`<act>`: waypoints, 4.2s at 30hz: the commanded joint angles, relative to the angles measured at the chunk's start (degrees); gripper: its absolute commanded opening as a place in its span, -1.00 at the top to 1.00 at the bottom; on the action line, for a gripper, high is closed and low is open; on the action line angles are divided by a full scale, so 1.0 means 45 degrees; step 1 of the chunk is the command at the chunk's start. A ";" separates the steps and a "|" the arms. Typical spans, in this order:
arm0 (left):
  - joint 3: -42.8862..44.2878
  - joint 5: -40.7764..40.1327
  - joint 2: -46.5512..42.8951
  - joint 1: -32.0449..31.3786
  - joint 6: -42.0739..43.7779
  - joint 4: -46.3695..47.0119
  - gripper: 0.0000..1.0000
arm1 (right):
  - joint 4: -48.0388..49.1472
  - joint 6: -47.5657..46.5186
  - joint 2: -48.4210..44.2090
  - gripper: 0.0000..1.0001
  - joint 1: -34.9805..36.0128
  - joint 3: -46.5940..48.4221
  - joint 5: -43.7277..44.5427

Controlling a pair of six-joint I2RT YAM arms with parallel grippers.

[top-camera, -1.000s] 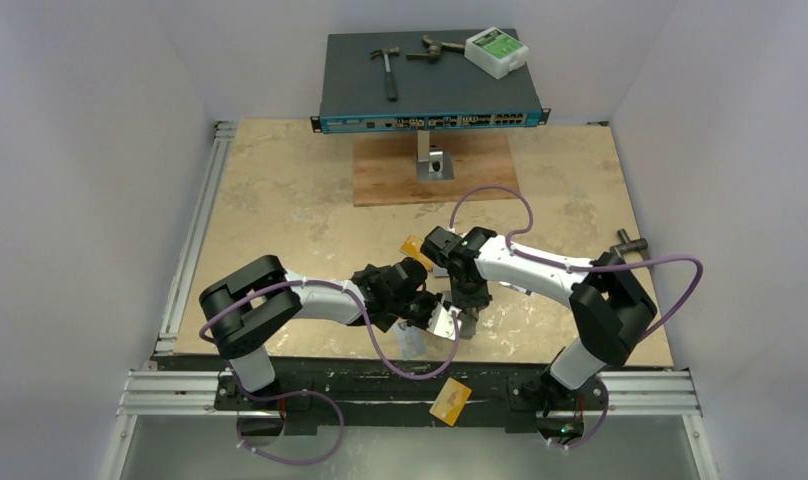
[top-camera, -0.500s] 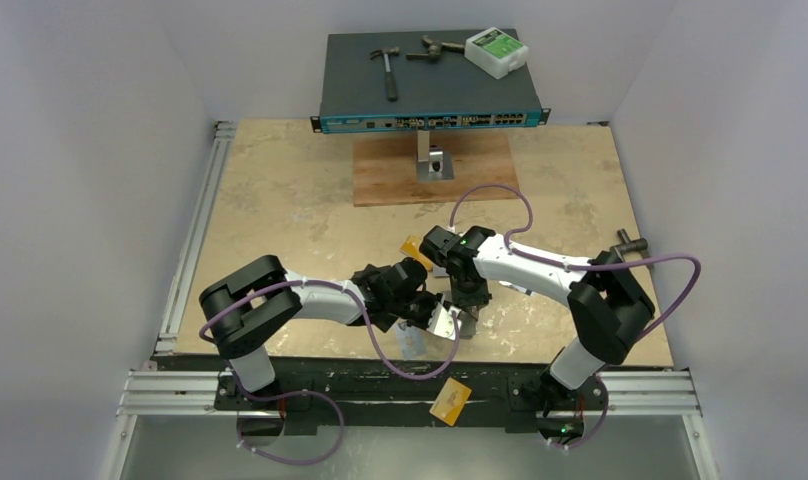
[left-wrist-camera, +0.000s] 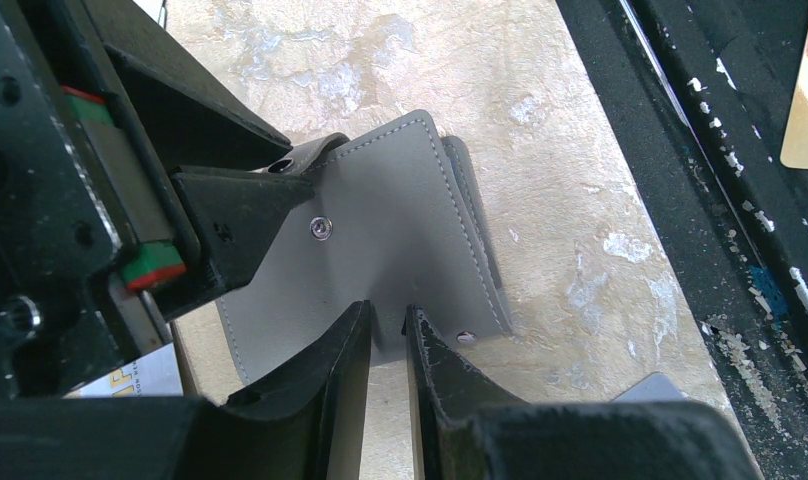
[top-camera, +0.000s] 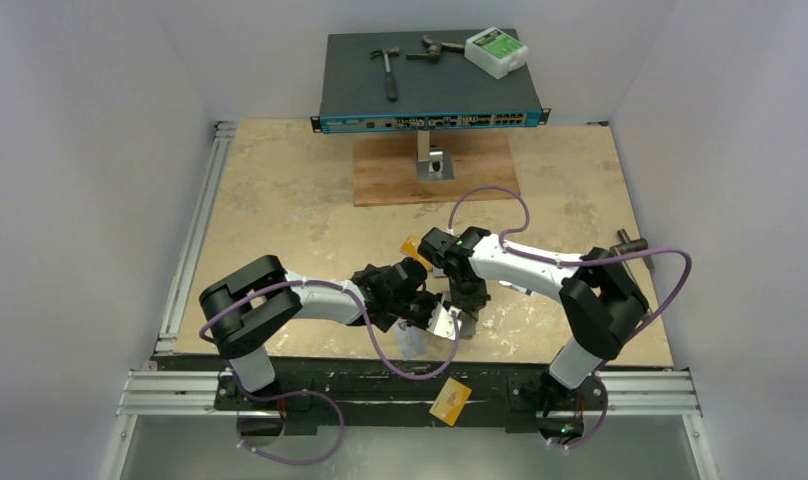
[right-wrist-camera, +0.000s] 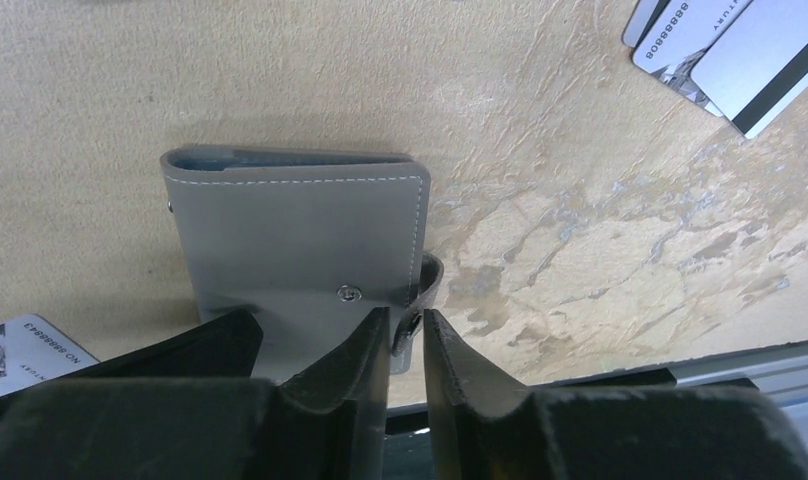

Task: Put the credit cards into the card holder
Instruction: Close the card holder at the center of the board.

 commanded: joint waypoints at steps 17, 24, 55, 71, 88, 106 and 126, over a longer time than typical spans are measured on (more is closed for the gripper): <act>-0.0404 0.0768 0.0202 -0.0219 0.0091 -0.1223 0.61 | 0.0075 0.0507 -0.0823 1.00 0.0058 -0.0154 0.0748; -0.0389 0.0768 0.0209 -0.0219 0.0110 -0.1242 0.61 | 0.1051 0.0324 -0.0682 1.00 0.0299 -0.0367 -0.0205; -0.0366 0.0863 0.0202 -0.0219 0.0195 -0.1359 0.61 | 0.2089 0.0281 0.0041 1.00 0.0551 -0.0224 -0.0619; -0.0367 0.0905 0.0212 -0.0219 0.0255 -0.1416 0.62 | 0.2510 0.0909 -0.0883 0.58 0.0536 -0.0902 -0.1028; -0.0364 0.0939 0.0187 -0.0228 0.0279 -0.1459 0.62 | 0.2403 0.1023 -0.1096 0.94 0.0536 -0.0703 -0.0837; -0.0347 0.0975 0.0187 -0.0219 0.0299 -0.1534 0.62 | 0.2407 0.1109 -0.0884 1.00 0.0532 -0.0557 -0.0405; -0.0347 0.0988 0.0178 -0.0219 0.0318 -0.1556 0.62 | 0.4003 0.1531 -0.0864 1.00 0.0415 -0.1784 -0.1467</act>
